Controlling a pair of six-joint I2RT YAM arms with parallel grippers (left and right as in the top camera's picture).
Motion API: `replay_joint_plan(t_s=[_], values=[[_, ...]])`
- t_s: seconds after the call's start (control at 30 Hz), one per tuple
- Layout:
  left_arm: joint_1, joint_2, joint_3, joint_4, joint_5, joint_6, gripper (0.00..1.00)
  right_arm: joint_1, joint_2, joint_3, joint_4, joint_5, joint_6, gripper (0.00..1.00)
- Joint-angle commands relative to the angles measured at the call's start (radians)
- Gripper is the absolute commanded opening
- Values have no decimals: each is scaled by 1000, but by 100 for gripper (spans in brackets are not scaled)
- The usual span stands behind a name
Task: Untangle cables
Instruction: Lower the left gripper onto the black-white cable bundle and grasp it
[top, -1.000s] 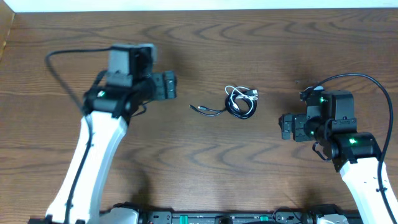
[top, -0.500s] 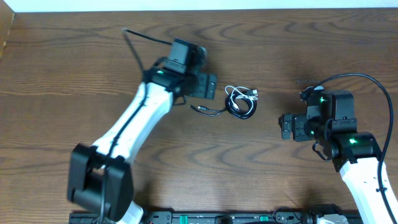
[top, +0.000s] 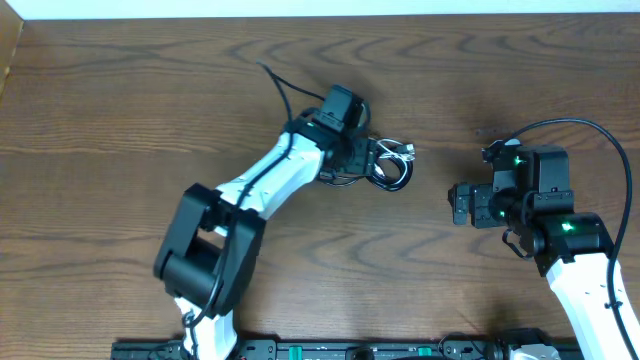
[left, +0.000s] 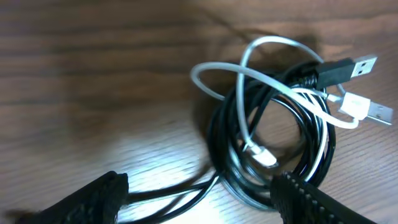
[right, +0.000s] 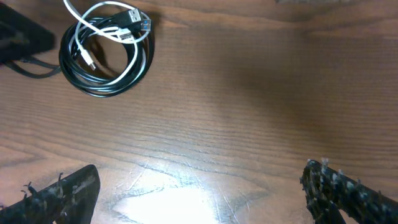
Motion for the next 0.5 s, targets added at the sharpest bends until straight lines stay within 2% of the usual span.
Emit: replay_joint_plan(t_s=[0.0,0.07,0.23,0.33,0.47], values=[[-26,48,16,28,43,-43,78,-2,-2,23,-8,-6,13,99],[-38,63,16,40,48,-64,75,-2,-2,23,-12,-6,14,99],[-61,70,16,43,50,-66,52,-2,-2,23,-15,-6,14,99],[-75,70,16,37,50,-66,43,-2,-2,23,-15,-6,14,99],[-102,70,14,22,49,-66,40,-2,-2,23,-15,-6,14,99]])
